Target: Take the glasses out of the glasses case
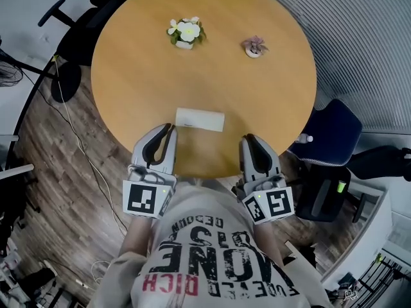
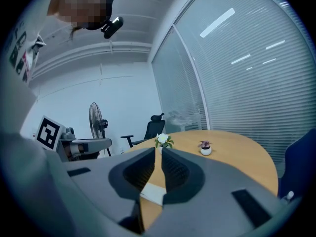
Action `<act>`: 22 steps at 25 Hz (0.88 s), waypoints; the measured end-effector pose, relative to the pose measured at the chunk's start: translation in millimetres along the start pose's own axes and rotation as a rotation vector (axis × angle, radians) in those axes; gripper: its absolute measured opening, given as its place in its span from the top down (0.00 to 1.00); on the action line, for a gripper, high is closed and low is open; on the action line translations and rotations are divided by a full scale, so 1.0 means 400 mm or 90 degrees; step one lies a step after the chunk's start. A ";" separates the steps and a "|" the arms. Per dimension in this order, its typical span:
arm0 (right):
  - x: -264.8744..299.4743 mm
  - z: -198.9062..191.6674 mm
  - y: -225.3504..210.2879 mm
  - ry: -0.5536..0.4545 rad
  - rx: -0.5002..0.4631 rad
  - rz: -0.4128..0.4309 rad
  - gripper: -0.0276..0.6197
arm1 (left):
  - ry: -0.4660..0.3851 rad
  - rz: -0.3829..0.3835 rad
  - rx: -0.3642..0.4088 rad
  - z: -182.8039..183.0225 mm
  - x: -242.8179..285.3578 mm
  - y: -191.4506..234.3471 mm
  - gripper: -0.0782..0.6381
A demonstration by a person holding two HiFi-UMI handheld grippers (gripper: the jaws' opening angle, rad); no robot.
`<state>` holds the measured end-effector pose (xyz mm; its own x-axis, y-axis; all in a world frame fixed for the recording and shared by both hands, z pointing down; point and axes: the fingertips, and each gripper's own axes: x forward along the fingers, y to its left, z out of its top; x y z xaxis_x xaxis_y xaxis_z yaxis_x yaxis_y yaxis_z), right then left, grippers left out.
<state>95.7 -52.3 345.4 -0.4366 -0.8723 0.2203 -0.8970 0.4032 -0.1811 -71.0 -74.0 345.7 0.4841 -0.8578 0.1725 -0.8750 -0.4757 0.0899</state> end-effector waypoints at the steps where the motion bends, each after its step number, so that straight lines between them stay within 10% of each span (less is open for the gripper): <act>1: 0.001 -0.003 -0.001 0.002 -0.001 -0.001 0.93 | 0.002 0.001 0.001 -0.004 -0.001 0.003 0.84; 22: 0.101 -0.134 -0.007 0.082 -0.034 0.015 0.91 | 0.140 -0.018 -0.003 -0.223 0.037 0.067 0.80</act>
<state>76.6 -73.8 406.4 -0.4603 -0.8207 0.3385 -0.8871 0.4406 -0.1378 -87.8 -82.0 438.1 0.4967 -0.7803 0.3800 -0.8610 -0.4980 0.1029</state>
